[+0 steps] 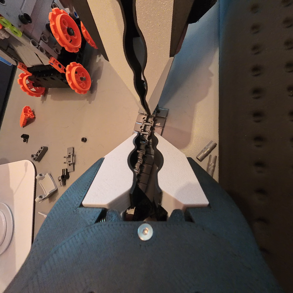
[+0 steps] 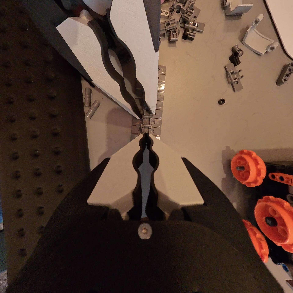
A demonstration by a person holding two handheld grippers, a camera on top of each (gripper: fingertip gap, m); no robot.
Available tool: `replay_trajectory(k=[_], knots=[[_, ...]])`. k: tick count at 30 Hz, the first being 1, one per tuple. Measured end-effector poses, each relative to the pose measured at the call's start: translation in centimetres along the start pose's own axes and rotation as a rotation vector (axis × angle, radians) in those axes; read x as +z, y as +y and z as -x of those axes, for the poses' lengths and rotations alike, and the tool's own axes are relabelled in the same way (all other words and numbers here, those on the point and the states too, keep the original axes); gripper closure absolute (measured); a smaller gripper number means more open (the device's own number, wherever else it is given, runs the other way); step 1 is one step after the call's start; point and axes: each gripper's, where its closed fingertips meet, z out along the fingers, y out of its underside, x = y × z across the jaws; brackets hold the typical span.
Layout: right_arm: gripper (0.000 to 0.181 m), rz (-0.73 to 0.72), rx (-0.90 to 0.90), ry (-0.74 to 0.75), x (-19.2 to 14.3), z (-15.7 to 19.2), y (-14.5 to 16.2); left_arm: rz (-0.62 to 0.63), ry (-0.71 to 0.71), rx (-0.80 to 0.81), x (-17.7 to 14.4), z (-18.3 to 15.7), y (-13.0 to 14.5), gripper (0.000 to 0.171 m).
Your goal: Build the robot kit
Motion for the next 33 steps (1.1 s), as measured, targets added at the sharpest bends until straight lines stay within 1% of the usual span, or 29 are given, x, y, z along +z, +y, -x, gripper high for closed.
replay_trajectory(k=[5, 14, 24, 28, 29, 30, 33], knots=[[0.181, 0.042, 0.008, -0.009, 0.01, 0.00, 0.07, -0.005, 0.008, -0.011, 0.01, -0.04, 0.00, 0.159], [0.181, 0.215, -0.030, -0.065, 0.03, 0.01, 0.15, -0.034, 0.041, -0.067, 0.00, -0.15, 0.00, 0.159], [0.181, 0.406, -0.077, -0.126, 0.13, 0.02, 0.23, -0.056, 0.034, -0.046, -0.01, -0.27, -0.04, 0.160], [0.181, 0.442, -0.084, -0.131, 0.29, 0.07, 0.19, -0.059, 0.026, -0.026, -0.04, -0.38, -0.08, 0.161], [0.181, 0.445, -0.085, -0.124, 0.29, 0.08, 0.19, -0.063, 0.037, -0.018, -0.05, -0.62, -0.12, 0.165], [0.181, 0.443, -0.083, -0.119, 0.29, 0.07, 0.19, -0.060, 0.031, -0.022, -0.05, -0.61, -0.03, 0.166], [0.181, 0.378, -0.070, -0.125, 0.27, 0.15, 0.15, -0.055, 0.014, 0.005, -0.05, -0.58, -0.05, 0.166]])
